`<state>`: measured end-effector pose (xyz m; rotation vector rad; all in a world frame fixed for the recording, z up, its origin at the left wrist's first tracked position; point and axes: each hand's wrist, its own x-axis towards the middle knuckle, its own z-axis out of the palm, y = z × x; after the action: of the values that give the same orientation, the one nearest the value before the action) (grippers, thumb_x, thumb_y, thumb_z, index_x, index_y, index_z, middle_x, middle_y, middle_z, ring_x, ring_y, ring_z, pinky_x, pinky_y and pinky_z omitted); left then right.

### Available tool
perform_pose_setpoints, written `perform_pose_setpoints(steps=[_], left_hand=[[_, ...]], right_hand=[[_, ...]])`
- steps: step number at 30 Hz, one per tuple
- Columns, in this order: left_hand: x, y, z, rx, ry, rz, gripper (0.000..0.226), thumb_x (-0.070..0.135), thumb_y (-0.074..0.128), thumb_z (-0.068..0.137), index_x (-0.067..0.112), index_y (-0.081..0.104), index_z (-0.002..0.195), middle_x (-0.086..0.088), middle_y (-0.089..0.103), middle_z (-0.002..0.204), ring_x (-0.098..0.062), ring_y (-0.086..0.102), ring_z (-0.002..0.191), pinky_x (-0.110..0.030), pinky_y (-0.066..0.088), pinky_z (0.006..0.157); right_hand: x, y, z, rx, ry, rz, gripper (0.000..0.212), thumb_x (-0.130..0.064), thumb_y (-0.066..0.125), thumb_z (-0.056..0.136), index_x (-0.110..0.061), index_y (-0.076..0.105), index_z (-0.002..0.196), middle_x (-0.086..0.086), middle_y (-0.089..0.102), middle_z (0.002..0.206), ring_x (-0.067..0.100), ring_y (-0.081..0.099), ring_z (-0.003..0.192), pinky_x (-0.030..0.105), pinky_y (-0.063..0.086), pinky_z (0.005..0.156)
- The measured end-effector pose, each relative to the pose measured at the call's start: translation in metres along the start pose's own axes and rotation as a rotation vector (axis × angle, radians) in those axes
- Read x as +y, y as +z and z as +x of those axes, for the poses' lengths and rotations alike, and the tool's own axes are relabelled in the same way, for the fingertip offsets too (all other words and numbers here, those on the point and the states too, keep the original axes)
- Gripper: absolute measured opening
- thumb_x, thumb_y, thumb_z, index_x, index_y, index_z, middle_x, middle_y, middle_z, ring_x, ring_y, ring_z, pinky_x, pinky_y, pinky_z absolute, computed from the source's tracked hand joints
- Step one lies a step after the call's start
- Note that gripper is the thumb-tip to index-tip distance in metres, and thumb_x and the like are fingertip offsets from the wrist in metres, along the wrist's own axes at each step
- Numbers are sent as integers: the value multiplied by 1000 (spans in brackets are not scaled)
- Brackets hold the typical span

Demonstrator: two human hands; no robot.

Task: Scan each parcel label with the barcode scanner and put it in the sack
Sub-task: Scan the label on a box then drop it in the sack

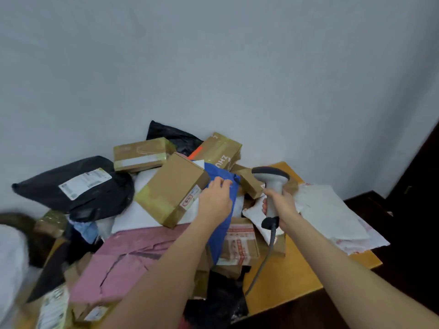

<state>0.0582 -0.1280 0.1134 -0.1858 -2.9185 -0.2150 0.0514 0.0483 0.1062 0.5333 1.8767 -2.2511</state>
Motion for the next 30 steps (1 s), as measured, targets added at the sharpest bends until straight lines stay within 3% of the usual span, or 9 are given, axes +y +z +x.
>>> perform_pose_setpoints(steps=[3, 8, 13, 16, 20, 23, 26, 30], left_hand=[[-33, -17, -11, 62, -86, -21, 44, 15, 47, 92, 15, 43, 135, -7, 45, 128, -26, 50, 110, -35, 42, 81], [-91, -39, -28, 225, -417, -91, 53, 20, 54, 90, 12, 38, 140, -10, 45, 130, -27, 49, 113, -35, 42, 86], [-139, -40, -40, 284, -962, -497, 69, 21, 57, 92, 1, 21, 147, -22, 29, 145, -37, 37, 129, -44, 39, 97], [-158, -28, -42, 226, -1141, -824, 63, 26, 58, 93, -8, 32, 140, -23, 44, 136, -36, 46, 121, -42, 41, 98], [-160, -17, -48, 210, -1211, -1286, 44, 23, 55, 94, -4, 49, 128, -14, 55, 110, -31, 55, 99, -42, 49, 87], [-165, -17, -55, 311, -1155, -1392, 37, 16, 51, 97, 5, 47, 132, -14, 58, 117, -31, 57, 101, -48, 52, 88], [-171, -29, -63, 378, -1080, -1529, 37, 13, 55, 96, 18, 44, 131, -9, 57, 118, -29, 56, 102, -44, 50, 76], [-176, -55, -70, 378, -944, -1567, 52, 5, 65, 87, 12, 48, 136, -7, 62, 116, -19, 60, 91, -36, 51, 72]], right_hand=[[-11, 27, -2, -79, -35, -84, 17, 5, 56, 88, -7, 46, 82, 11, 47, 58, 18, 43, 43, 27, 40, 43], [-29, 80, 6, -209, -32, -175, 9, -7, 64, 87, -7, 55, 85, 5, 49, 57, 12, 45, 42, 24, 39, 41], [-46, 126, 18, -227, -102, -182, 20, -8, 68, 85, -9, 58, 103, 11, 60, 83, 23, 57, 72, 31, 50, 55], [-49, 145, 26, -242, -127, -250, 21, -9, 67, 87, -11, 54, 103, 6, 57, 83, 19, 55, 70, 30, 48, 59], [-44, 158, 32, -280, -96, -256, 23, -10, 69, 86, -11, 54, 103, 9, 62, 88, 18, 59, 75, 31, 51, 65], [-41, 157, 29, -293, -82, -231, 14, -8, 67, 86, -13, 54, 90, 12, 64, 85, 20, 59, 70, 31, 50, 64], [-48, 151, 20, -319, -56, -163, 9, -9, 64, 90, -8, 56, 93, 11, 63, 76, 18, 56, 61, 27, 46, 56], [-57, 138, 9, -330, 29, -76, 20, -17, 67, 90, -4, 58, 102, 13, 65, 74, 18, 61, 59, 24, 51, 50]])
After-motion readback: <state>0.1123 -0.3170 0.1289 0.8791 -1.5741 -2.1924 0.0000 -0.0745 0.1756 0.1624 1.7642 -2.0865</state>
